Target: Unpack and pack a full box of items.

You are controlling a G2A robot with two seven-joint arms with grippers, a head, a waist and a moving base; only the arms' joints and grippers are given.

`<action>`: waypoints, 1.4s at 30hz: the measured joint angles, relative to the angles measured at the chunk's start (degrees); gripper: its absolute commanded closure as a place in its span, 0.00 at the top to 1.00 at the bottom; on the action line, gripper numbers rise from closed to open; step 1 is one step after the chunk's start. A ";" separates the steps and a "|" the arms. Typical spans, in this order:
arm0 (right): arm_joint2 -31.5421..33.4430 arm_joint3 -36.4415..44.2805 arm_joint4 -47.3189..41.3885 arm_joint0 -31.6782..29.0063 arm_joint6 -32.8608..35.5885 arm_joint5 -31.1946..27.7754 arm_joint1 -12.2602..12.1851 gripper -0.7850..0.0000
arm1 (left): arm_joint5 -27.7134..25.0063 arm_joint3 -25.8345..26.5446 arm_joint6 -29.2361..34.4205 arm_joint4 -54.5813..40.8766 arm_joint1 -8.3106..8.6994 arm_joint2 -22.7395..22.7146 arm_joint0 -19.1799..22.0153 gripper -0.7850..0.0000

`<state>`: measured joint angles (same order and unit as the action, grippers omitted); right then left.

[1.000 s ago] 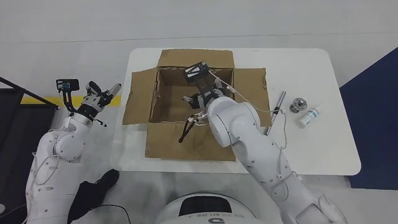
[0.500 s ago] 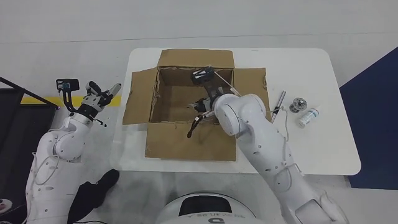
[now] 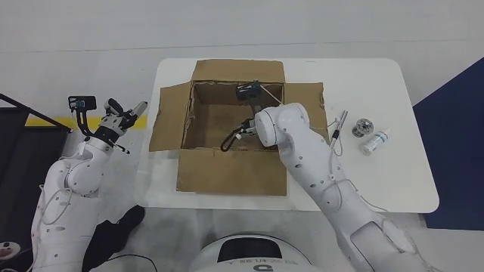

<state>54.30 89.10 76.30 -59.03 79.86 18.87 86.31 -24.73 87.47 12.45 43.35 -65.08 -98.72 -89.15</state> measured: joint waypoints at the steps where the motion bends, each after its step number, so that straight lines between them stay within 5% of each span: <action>1: -0.05 -0.48 -0.45 -0.08 -0.28 -0.10 0.08 1.00 | 0.00 0.00 0.00 0.00 0.00 0.00 0.00 1.00; 15: -0.20 -7.54 -2.33 1.37 -3.61 4.72 1.30 1.00 | 0.00 0.00 0.00 0.00 0.00 0.00 0.00 1.00; 19: -0.15 -9.56 -3.52 2.19 -4.18 6.13 1.75 0.82 | 0.00 0.00 0.00 0.00 0.00 0.00 0.00 1.00; 27: -1.98 -15.21 -3.51 4.97 -5.48 9.44 3.04 0.78 | 0.00 0.00 0.00 0.00 0.00 0.00 0.00 1.00; 33: -2.03 -15.51 -6.50 5.65 -5.77 6.57 3.56 0.72 | 0.00 0.00 0.00 0.00 0.00 0.00 0.00 1.00; 35: -0.94 -13.62 -8.36 4.78 -5.94 4.12 3.33 0.57 | 0.00 0.00 0.00 0.00 0.00 0.00 0.00 1.00; 37: 0.36 -11.68 -9.43 3.65 -6.05 2.01 2.94 0.52 | 0.00 0.00 0.00 0.00 0.00 0.00 0.00 1.00; 42: 2.67 -7.87 -6.91 0.86 -5.99 2.37 2.05 0.61 | 0.00 0.00 0.00 0.00 0.00 0.00 0.00 1.00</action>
<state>56.97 81.23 69.39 -58.18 73.87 21.24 88.36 -24.73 87.47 12.45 43.35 -65.08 -98.72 -89.15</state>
